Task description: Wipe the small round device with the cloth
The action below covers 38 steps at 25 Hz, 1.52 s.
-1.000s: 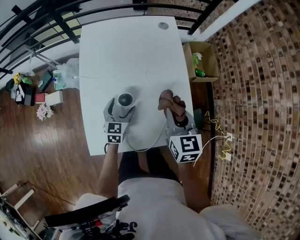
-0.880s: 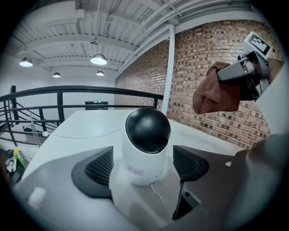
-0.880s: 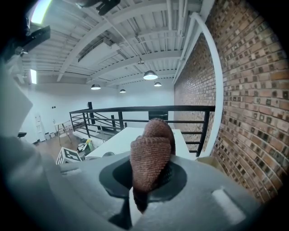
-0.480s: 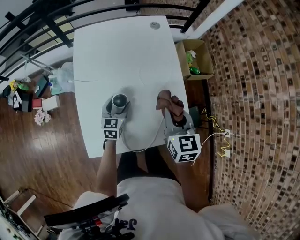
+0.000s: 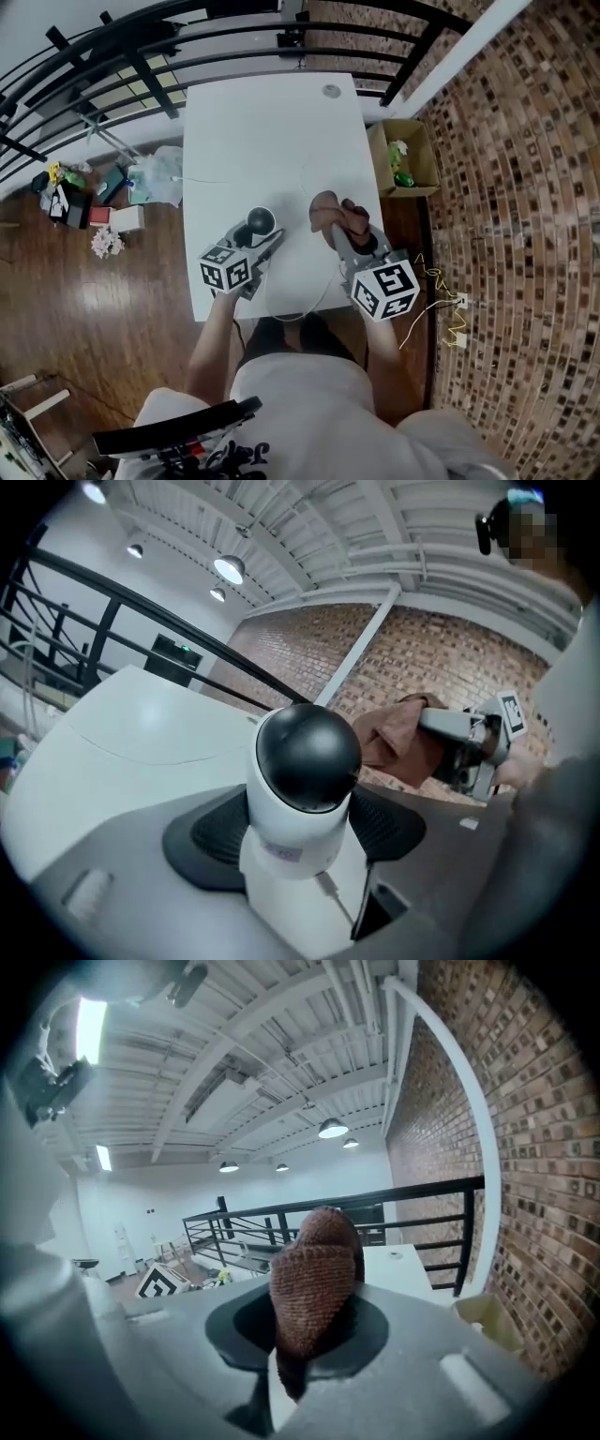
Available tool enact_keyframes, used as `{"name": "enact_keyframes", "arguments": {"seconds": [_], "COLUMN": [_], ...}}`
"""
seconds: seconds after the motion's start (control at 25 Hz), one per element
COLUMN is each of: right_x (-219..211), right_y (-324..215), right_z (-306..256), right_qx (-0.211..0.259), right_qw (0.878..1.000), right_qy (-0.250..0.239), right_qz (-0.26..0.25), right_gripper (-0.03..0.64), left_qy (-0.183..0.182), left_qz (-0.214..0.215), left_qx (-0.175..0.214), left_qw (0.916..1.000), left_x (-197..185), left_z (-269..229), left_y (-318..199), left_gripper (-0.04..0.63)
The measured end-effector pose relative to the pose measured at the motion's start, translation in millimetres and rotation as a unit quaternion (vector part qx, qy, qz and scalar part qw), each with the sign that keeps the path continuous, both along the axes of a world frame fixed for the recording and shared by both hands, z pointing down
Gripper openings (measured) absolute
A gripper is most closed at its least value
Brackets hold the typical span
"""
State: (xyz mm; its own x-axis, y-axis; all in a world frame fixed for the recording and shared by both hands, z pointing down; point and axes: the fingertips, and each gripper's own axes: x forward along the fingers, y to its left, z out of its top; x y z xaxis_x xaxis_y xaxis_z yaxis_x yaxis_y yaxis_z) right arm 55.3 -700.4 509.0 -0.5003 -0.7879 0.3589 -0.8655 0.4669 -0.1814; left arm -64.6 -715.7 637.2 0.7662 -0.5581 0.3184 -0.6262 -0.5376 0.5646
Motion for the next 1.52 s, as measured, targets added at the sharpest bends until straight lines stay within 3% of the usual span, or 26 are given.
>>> {"name": "enact_keyframes", "arguments": {"seconds": [0.16,0.28,0.44,0.6,0.76,0.84,1.04,1.24,1.52], "right_x": [-12.3,-26.1,-52.7,-85.7,-129.3,-147.3,-163.7,-171.9,-163.4], "right_y": [-1.9,1.6,17.3,31.1,39.3,36.4,28.9,35.1,44.4], "right_z": [-42.0,-92.5,-152.1,-185.7,-182.5,-168.2,-129.6,-119.7,-105.8], "right_qx": [0.013,0.028,0.061,0.075,0.053,0.037,0.042,0.089,0.081], "right_qw": [0.996,0.981,0.956,0.936,0.919,0.917,0.914,0.891,0.868], "right_qy": [-0.064,-0.146,-0.156,-0.148,-0.107,-0.07,0.051,0.138,0.175], "right_qz": [-0.056,-0.127,-0.24,-0.309,-0.377,-0.392,-0.399,-0.422,-0.458], "right_gripper": [0.028,0.028,0.028,0.028,0.026,0.026,0.026,0.026,0.028], "left_qy": [0.08,0.125,0.135,0.12,0.061,0.044,0.045,0.036,0.045], "left_qz": [0.016,0.017,0.006,-0.003,0.01,0.024,0.044,0.055,0.081], "left_qx": [0.002,0.009,0.026,0.031,0.027,0.026,0.027,0.018,0.002], "left_qw": [0.9966,0.9919,0.9905,0.9923,0.9977,0.9984,0.9977,0.9976,0.9957], "left_x": [-1.0,-4.6,-9.8,-9.0,-0.6,5.3,13.0,10.8,22.6], "left_z": [-60.2,-101.9,-140.5,-162.8,-166.2,-168.2,-179.2,-181.4,-172.9], "left_y": [15.1,18.9,17.3,15.0,16.8,18.8,24.2,26.6,35.2], "left_gripper": [0.359,0.359,0.359,0.359,0.359,0.359,0.359,0.359,0.359]}}
